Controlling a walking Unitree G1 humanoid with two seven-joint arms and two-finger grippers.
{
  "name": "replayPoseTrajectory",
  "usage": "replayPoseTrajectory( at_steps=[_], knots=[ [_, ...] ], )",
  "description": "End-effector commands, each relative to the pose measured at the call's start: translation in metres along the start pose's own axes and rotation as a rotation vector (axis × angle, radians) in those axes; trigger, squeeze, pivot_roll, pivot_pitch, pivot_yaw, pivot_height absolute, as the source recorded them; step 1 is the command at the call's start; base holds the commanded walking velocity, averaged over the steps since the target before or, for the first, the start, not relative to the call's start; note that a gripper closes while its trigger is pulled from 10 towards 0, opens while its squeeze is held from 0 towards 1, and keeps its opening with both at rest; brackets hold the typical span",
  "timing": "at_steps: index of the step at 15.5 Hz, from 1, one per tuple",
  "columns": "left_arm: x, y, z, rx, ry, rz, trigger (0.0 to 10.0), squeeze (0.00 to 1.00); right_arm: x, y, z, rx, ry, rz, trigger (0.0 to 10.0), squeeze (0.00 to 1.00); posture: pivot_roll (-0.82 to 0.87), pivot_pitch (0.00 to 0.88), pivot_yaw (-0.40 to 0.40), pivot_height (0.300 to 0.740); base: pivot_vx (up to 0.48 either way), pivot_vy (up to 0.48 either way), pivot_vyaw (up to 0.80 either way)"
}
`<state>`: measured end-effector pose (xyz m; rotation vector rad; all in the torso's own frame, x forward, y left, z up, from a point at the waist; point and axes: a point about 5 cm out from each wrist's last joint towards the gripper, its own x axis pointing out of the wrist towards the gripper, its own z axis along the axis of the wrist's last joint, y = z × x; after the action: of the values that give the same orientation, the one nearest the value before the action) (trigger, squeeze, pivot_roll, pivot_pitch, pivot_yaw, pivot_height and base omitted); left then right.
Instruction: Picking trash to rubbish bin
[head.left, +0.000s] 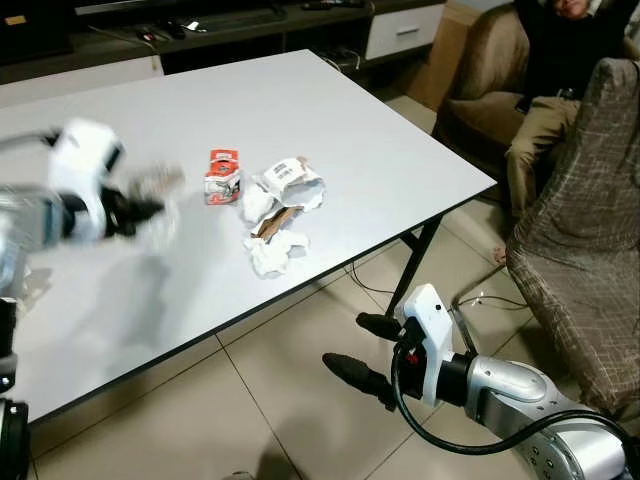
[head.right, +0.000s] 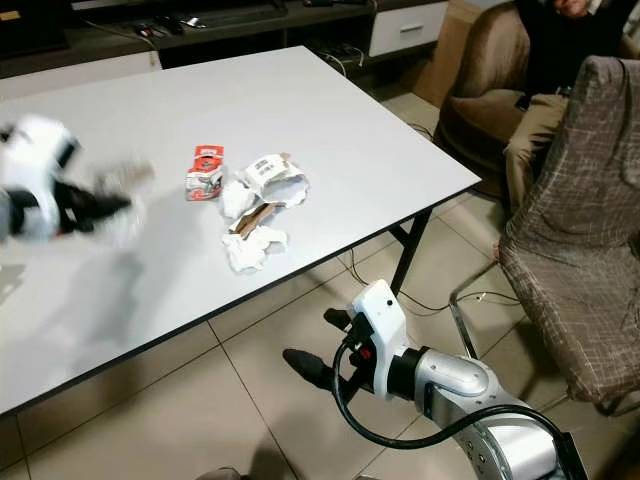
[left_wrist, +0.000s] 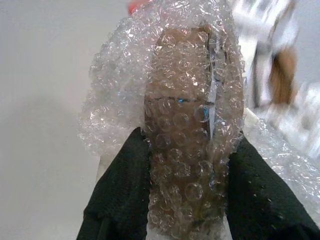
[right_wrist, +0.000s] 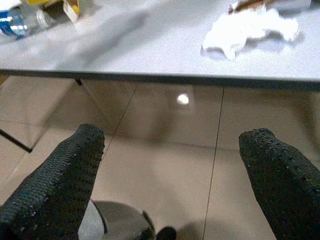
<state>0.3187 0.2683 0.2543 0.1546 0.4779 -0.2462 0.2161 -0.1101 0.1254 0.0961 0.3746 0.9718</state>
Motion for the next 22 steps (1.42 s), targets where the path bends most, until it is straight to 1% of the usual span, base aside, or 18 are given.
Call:
replayPoseTrajectory(
  at_steps=[1, 2, 3, 4, 5, 6, 7, 9, 10, 11, 12, 13, 14, 15, 16, 19, 20, 22],
  knots=[
    [-0.001, -0.009, 0.017, -0.001, -0.151, -0.005, 0.0, 0.00, -0.001, -0.001, 0.009, -0.027, -0.061, -0.021, 10.0, 0.00, -0.05, 0.034, -0.084, 0.740, 0.000, 0.000, 0.00],
    [0.000, -0.012, 0.023, 0.027, -0.245, 0.058, 4.8, 0.00, 0.001, -0.003, 0.012, -0.048, -0.092, -0.058, 10.0, 0.00, -0.05, 0.030, -0.084, 0.740, 0.000, 0.000, 0.00],
    [0.002, -0.016, 0.027, 0.070, -0.329, 0.127, 10.0, 0.00, 0.003, -0.006, 0.016, -0.071, -0.132, -0.123, 10.0, 0.00, -0.04, 0.014, -0.069, 0.740, 0.000, 0.000, 0.00],
    [0.006, -0.035, 0.026, 0.137, -0.499, 0.231, 10.0, 0.00, 0.006, -0.016, 0.031, -0.075, -0.274, -0.333, 10.0, 0.00, -0.03, 0.000, -0.036, 0.740, 0.000, 0.000, 0.00],
    [0.011, -0.050, 0.017, 0.083, -0.504, 0.196, 10.0, 0.00, 0.004, -0.022, 0.039, -0.088, -0.326, -0.426, 10.0, 0.00, -0.03, 0.000, -0.018, 0.740, 0.000, 0.000, 0.00],
    [0.013, -0.060, 0.011, 0.040, -0.500, 0.167, 10.0, 0.00, 0.002, -0.025, 0.045, -0.098, -0.358, -0.484, 10.0, 0.00, -0.03, 0.000, -0.018, 0.740, 0.000, 0.000, 0.00],
    [0.015, -0.079, 0.000, 0.078, -0.530, 0.180, 10.0, 0.00, -0.001, -0.028, 0.053, -0.144, -0.400, -0.563, 10.0, 0.00, -0.01, 0.000, 0.010, 0.740, 0.000, 0.000, 0.00],
    [0.016, -0.096, -0.011, 0.136, -0.557, 0.179, 10.0, 0.00, -0.002, -0.029, 0.057, -0.179, -0.413, -0.599, 10.0, 0.00, 0.00, 0.000, 0.023, 0.740, 0.000, 0.000, 0.40],
    [0.018, -0.106, -0.020, 0.088, -0.563, 0.165, 10.0, 0.00, -0.002, -0.031, 0.055, -0.179, -0.419, -0.616, 10.0, 0.00, 0.01, 0.000, 0.032, 0.740, 0.000, 0.000, 0.80],
    [0.018, -0.109, -0.023, 0.084, -0.580, 0.174, 10.0, 0.00, -0.002, -0.032, 0.053, -0.178, -0.422, -0.622, 10.0, 0.00, 0.01, 0.000, 0.033, 0.740, 0.000, 0.000, 0.80],
    [0.015, -0.112, -0.029, 0.137, -0.598, 0.207, 10.0, 0.00, 0.001, -0.033, 0.045, -0.173, -0.413, -0.631, 10.0, 0.00, 0.02, 0.000, 0.041, 0.740, 0.000, 0.000, 0.80],
    [0.015, -0.113, -0.031, 0.155, -0.603, 0.218, 10.0, 0.00, 0.003, -0.033, 0.042, -0.171, -0.412, -0.635, 10.0, 0.00, 0.03, 0.000, 0.041, 0.740, 0.000, 0.000, 0.80],
    [0.012, -0.114, -0.035, 0.144, -0.600, 0.223, 10.0, 0.00, 0.007, -0.032, 0.037, -0.161, -0.400, -0.632, 10.0, 0.00, 0.03, 0.000, 0.037, 0.740, 0.000, 0.000, 0.80],
    [0.012, -0.116, -0.038, 0.161, -0.587, 0.230, 10.0, 0.00, 0.008, -0.031, 0.035, -0.162, -0.394, -0.632, 10.0, 0.00, 0.04, 0.000, 0.036, 0.740, 0.000, 0.000, 0.80],
    [0.011, -0.117, -0.045, 0.243, -0.557, 0.250, 10.0, 0.00, 0.012, -0.027, 0.029, -0.158, -0.382, -0.626, 10.0, 0.00, 0.05, 0.000, 0.033, 0.740, 0.000, 0.000, 0.80],
    [0.007, -0.121, -0.060, 0.214, -0.544, 0.240, 10.0, 0.00, 0.015, -0.021, 0.021, -0.139, -0.388, -0.633, 10.0, 0.00, 0.05, 0.000, 0.031, 0.740, 0.000, 0.000, 0.80],
    [0.007, -0.124, -0.071, 0.211, -0.521, 0.231, 10.0, 0.00, 0.013, -0.022, 0.022, -0.138, -0.408, -0.664, 10.0, 0.00, 0.05, 0.000, 0.033, 0.740, 0.000, 0.000, 0.80],
    [0.007, -0.132, -0.084, 0.197, -0.497, 0.209, 10.0, 0.00, 0.007, -0.026, 0.028, -0.149, -0.439, -0.696, 10.0, 0.00, 0.03, 0.000, 0.031, 0.740, 0.000, 0.000, 0.80]
  ],
)
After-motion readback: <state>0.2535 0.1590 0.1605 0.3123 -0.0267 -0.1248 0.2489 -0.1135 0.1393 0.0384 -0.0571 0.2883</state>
